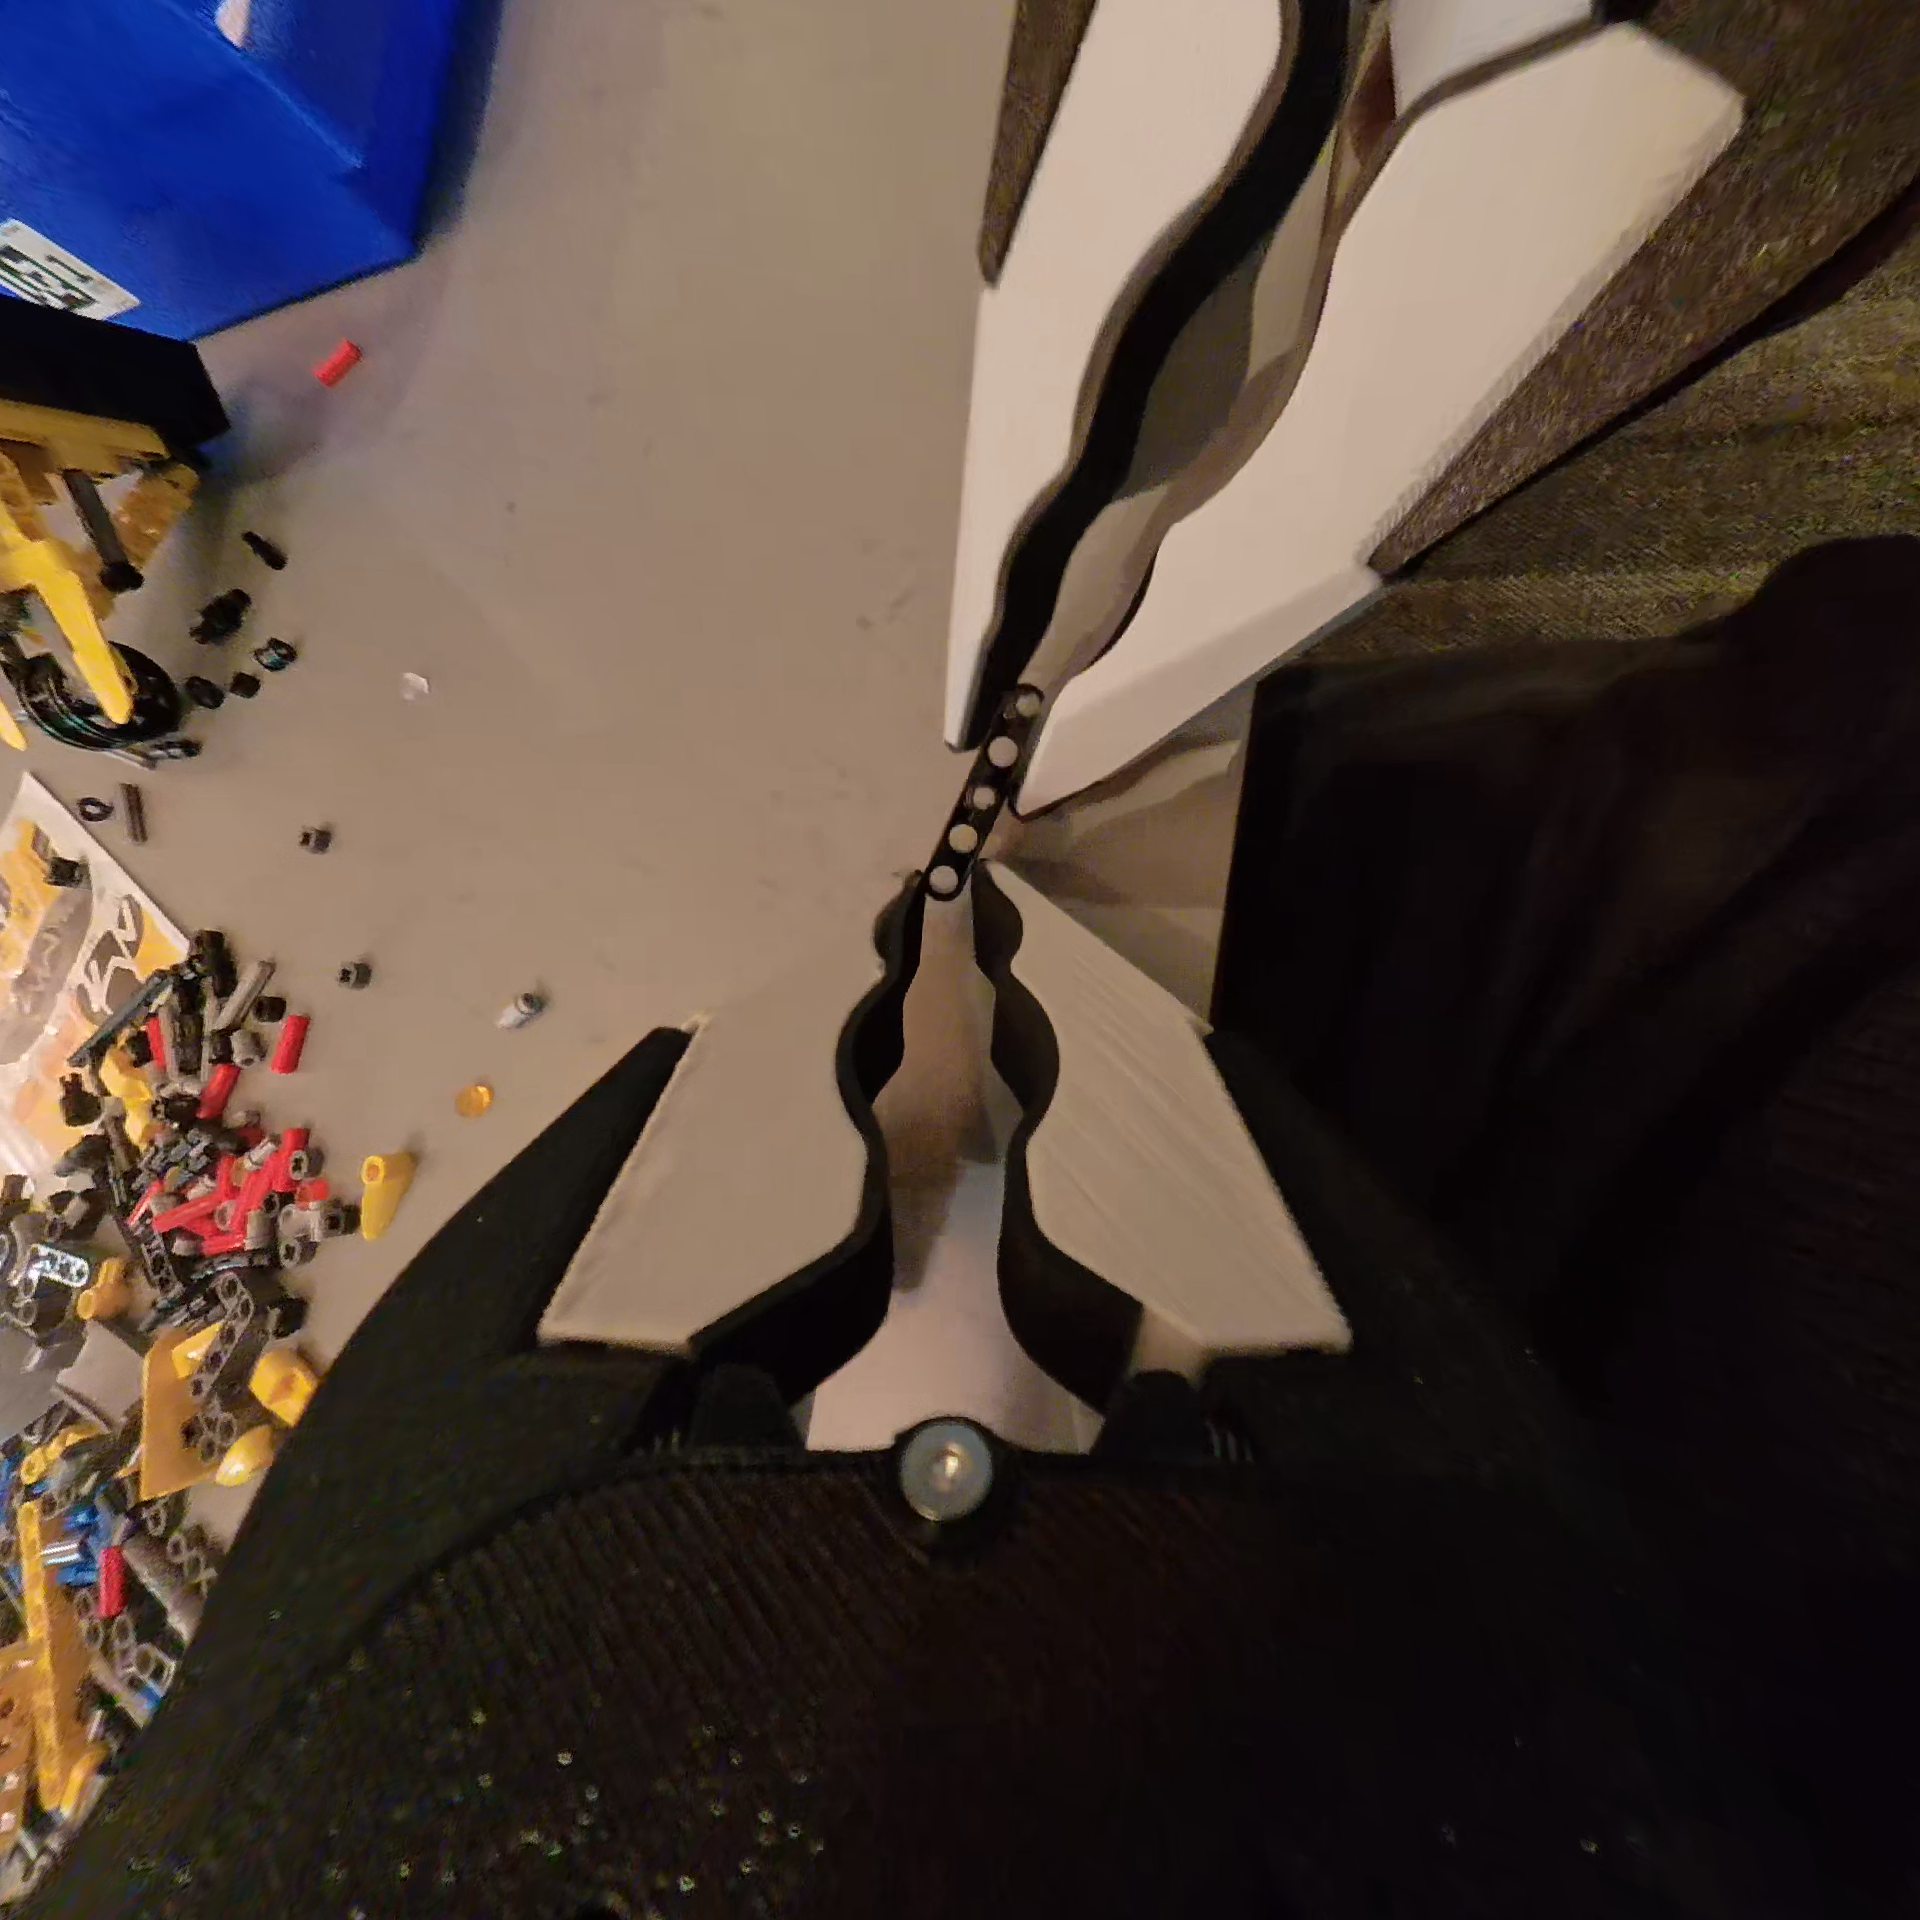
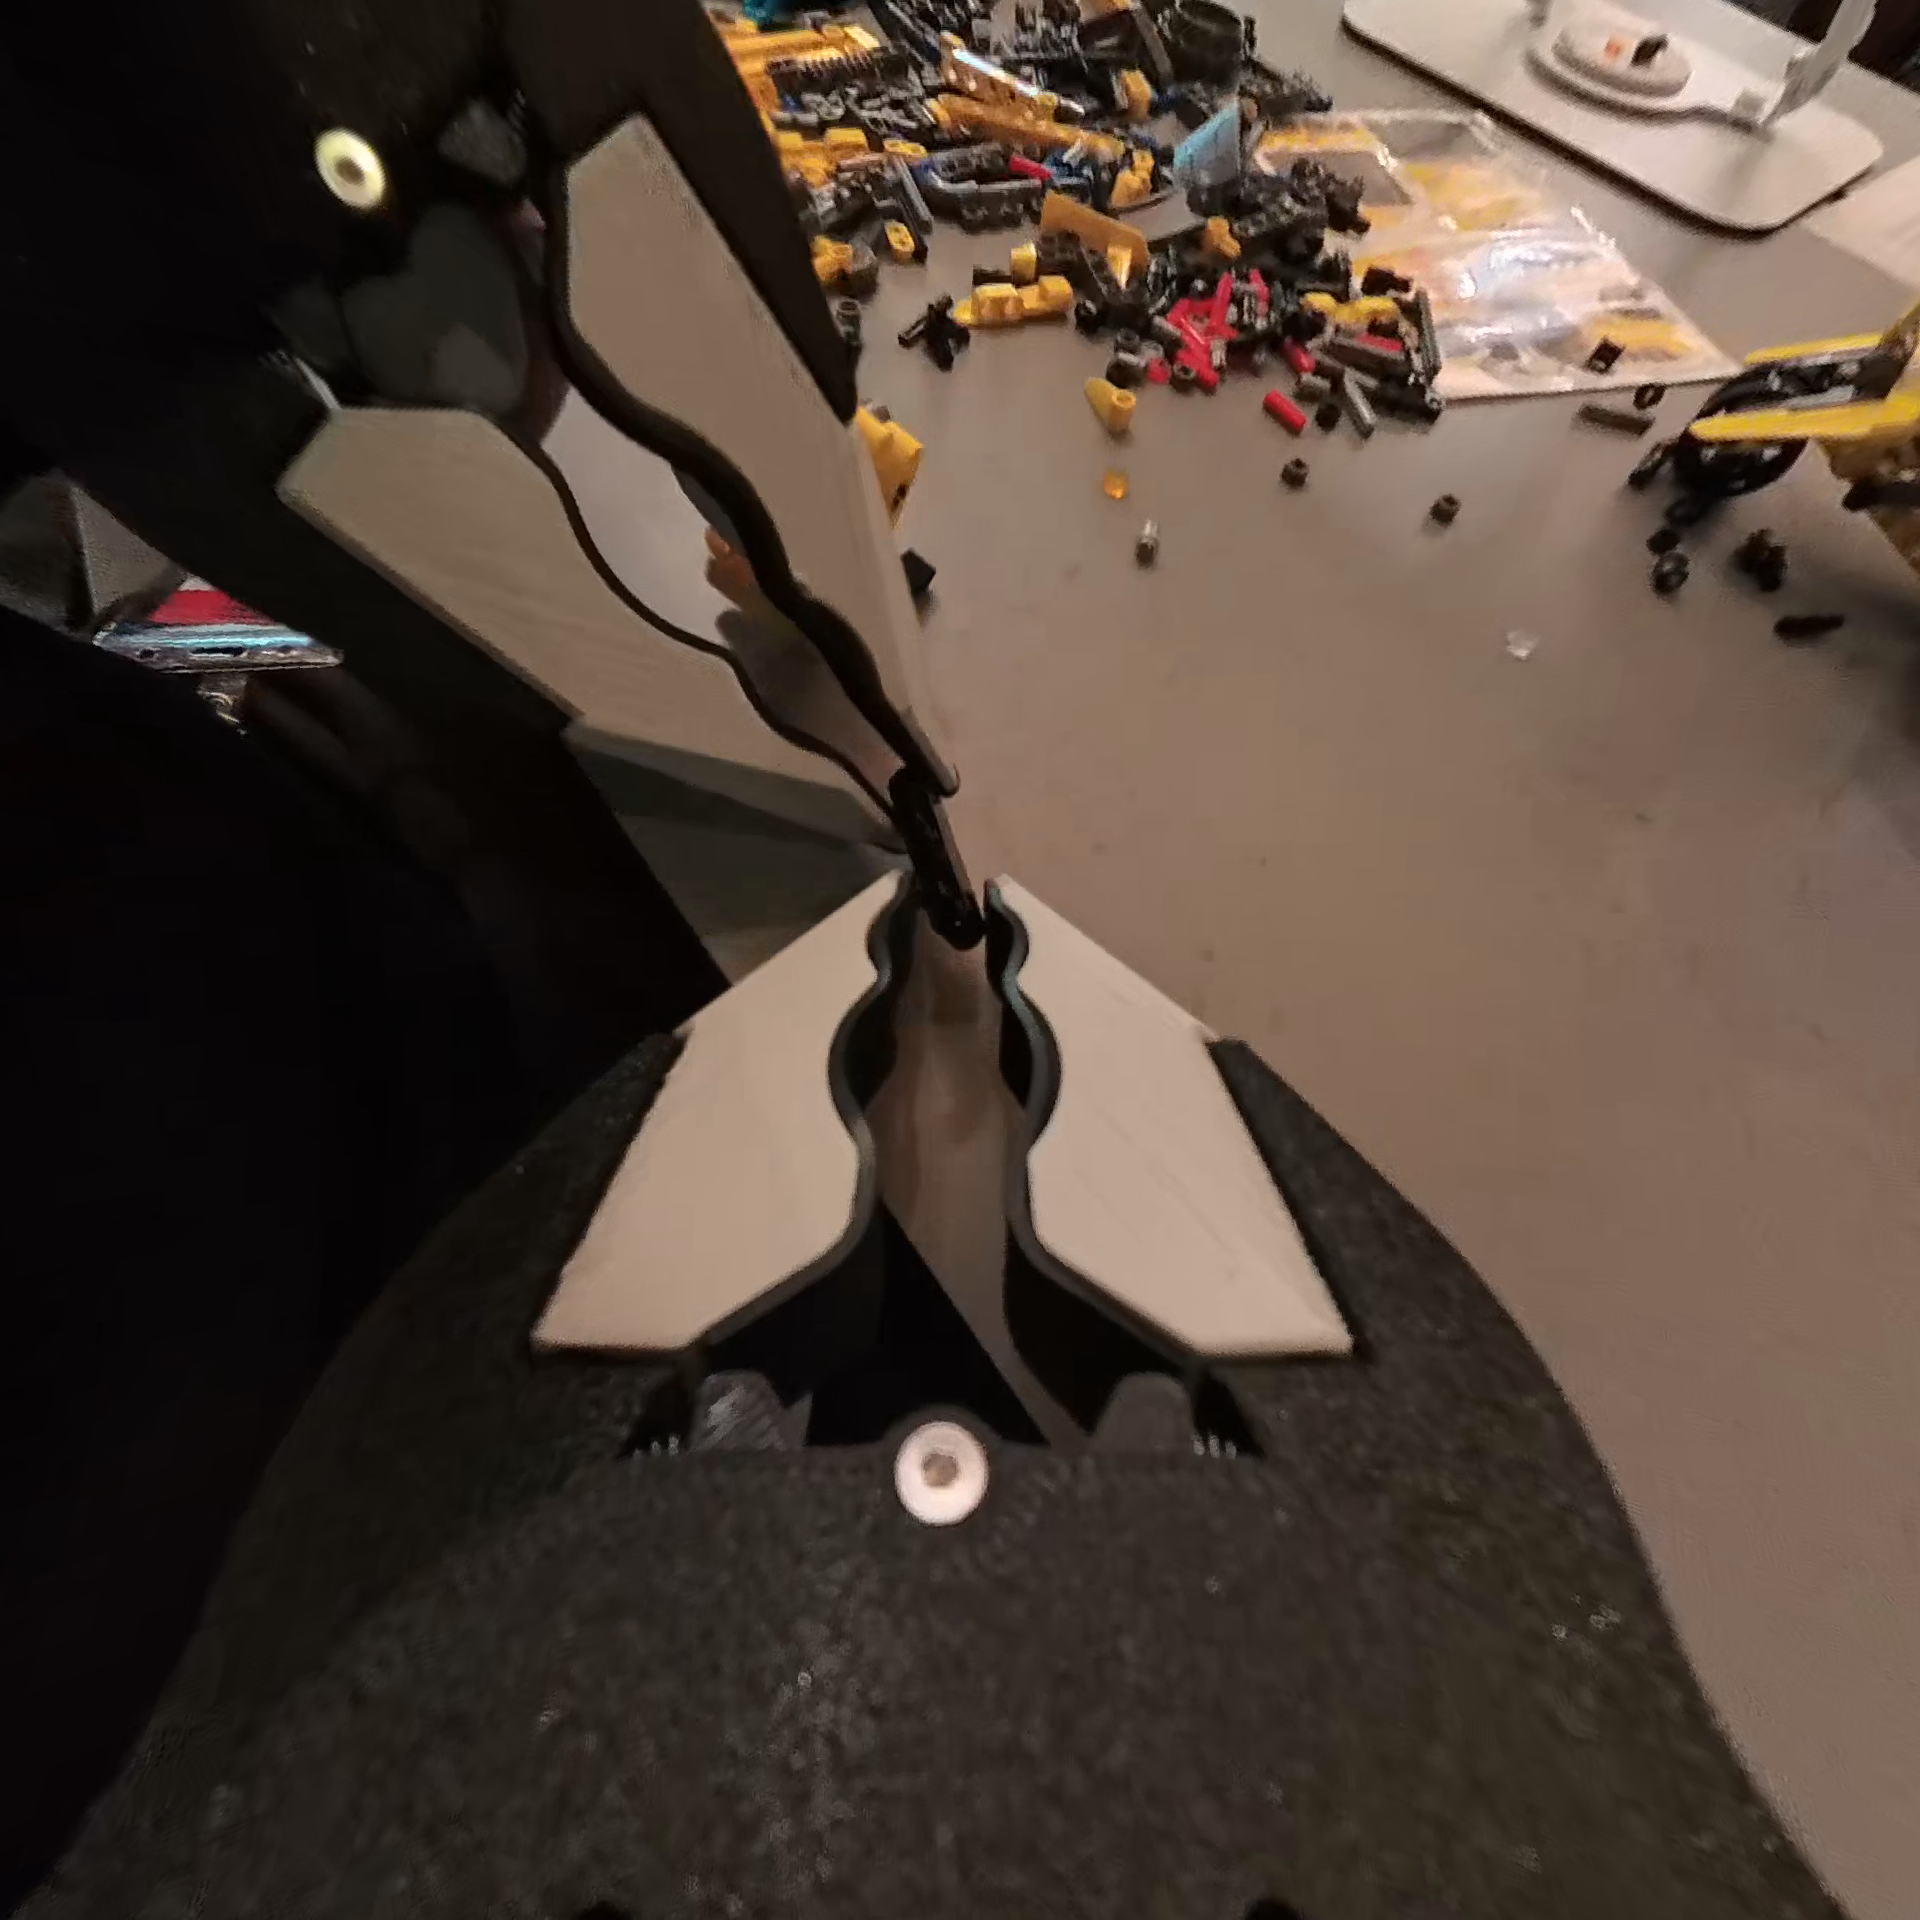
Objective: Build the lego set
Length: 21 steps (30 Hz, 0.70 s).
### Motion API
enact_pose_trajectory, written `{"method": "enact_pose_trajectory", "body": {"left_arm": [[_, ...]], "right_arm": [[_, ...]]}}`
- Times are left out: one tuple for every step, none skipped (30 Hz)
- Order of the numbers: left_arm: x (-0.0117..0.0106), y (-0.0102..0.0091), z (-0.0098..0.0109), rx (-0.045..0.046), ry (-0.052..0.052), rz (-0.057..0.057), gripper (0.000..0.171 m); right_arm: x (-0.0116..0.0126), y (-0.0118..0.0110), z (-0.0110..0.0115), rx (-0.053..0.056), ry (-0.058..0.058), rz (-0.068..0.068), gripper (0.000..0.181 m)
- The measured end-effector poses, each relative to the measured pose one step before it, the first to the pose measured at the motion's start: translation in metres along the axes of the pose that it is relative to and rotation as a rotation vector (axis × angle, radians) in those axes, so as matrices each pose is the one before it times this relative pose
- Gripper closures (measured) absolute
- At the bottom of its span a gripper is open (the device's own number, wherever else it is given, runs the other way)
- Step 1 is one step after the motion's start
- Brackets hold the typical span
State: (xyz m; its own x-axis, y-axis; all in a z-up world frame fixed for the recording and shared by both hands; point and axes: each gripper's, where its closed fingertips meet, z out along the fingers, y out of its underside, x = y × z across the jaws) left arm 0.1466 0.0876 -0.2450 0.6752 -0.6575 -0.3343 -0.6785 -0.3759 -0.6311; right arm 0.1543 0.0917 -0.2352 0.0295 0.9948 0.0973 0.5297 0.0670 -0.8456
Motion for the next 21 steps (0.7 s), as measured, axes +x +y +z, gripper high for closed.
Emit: {"method": "enact_pose_trajectory", "body": {"left_arm": [[-0.00072, -0.00156, 0.00054, 0.00566, 0.0059, -0.0088, 0.163], [-0.00037, -0.00106, 0.00097, 0.00508, 0.0073, -0.012, 0.162], [-0.00032, -0.00094, 0.00095, 0.00532, 0.0057, -0.0111, 0.161], [-0.00067, -0.00101, 0.00046, 0.00592, -0.001, -0.0077, 0.16], [-0.0006, -0.00113, -0.00009, 0.00602, -0.0047, -0.0034, 0.159], [-0.00057, -0.00097, -0.00012, 0.00463, -0.006, -0.0032, 0.157], [-0.00023, -0.00076, -0.00028, 0.0033, -0.002, -0.0034, 0.155], [0.0004, -0.00087, -0.00051, 0.00516, 0.0019, -0.0023, 0.153], [0.00021, -0.0013, -0.0011, 0.00872, 0.0004, -0.0021, 0.152], [0.00033, -0.00187, -0.00192, 0.0141, 0.0013, -0.0039, 0.152], [0.00084, -0.00271, -0.00275, 0.02059, 0.0041, -0.0077, 0.151], [0.00096, -0.00313, -0.00357, 0.02668, 0.0054, -0.0116, 0.151], [0.00112, -0.00347, -0.00449, 0.03116, 0.0071, -0.014, 0.15], [0.00067, -0.0033, -0.00542, 0.03441, 0.0049, -0.015, 0.149], [-0.00109, -0.00296, -0.00626, 0.03568, -0.0053, -0.0165, 0.147], [-0.00405, -0.00256, -0.00703, 0.0369, -0.0219, -0.0206, 0.142], [-0.00723, -0.00167, -0.00763, 0.03404, -0.0389, -0.0274, 0.136], [-0.00937, -0.00125, -0.00811, 0.03262, -0.047, -0.0293, 0.134], [-0.00883, -0.00088, -0.00825, 0.03116, -0.0379, -0.0257, 0.133], [-0.00883, 0.00011, -0.00737, 0.02219, -0.0343, -0.0255, 0.131], [-0.00932, 0.00213, -0.00608, 0.00708, -0.0338, -0.0253, 0.129]], "right_arm": [[0.00109, 0.00203, 0.00026, -0.0081, 0.0052, 0.0088, 0.17], [0.00066, 0.00141, 0.00012, -0.0067, 0.0031, 0.0143, 0.171], [0.00009, 0.00133, -0.00014, -0.0082, 0.0004, 0.0173, 0.171], [-0.00004, 0.00128, -0.00018, -0.009, 0.0007, 0.017, 0.171], [0.00071, 0.00152, -0.00032, -0.0109, 0.0061, 0.0156, 0.169], [0.00169, 0.0018, -0.00068, -0.0155, 0.0138, 0.0139, 0.168], [0.00198, 0.0014, -0.00113, -0.0162, 0.0173, 0.0099, 0.167], [0.00147, 0.00037, -0.00145, -0.0092, 0.0139, 0.0061, 0.167], [0.00051, -0.00049, -0.00145, -0.0034, 0.0061, 0.0066, 0.166], [-0.00021, -0.00057, -0.00132, -0.002, -0.0005, 0.0082, 0.165], [-0.00034, -0.0004, -0.00099, -0.001, -0.0035, 0.0065, 0.162], [-0.00083, -0.00003, -0.00086, -0.0008, -0.0068, 0.0027, 0.16], [-0.00075, 0.00084, -0.00073, -0.0032, -0.0077, 0.0024, 0.158], [-0.00037, 0.00172, -0.00062, -0.0073, -0.0048, 0.0053, 0.156], [-0.00033, 0.00205, -0.00053, -0.0089, -0.0039, 0.0064, 0.155], [-0.00075, 0.00193, -0.00039, -0.0073, -0.0054, 0.0052, 0.155], [-0.00117, 0.00186, -0.00012, -0.0059, -0.0054, 0.0054, 0.154], [-0.0015, 0.00171, 0.00013, -0.0064, -0.005, 0.0059, 0.154], [-0.00186, 0.00135, 0.00047, -0.0067, -0.0044, 0.0041, 0.154], [-0.00229, 0.00083, 0.00048, -0.0063, -0.002, 0.0015, 0.152], [-0.00277, 0.00005, 0.00046, -0.0056, -0.0014, -0.003, 0.153]]}}
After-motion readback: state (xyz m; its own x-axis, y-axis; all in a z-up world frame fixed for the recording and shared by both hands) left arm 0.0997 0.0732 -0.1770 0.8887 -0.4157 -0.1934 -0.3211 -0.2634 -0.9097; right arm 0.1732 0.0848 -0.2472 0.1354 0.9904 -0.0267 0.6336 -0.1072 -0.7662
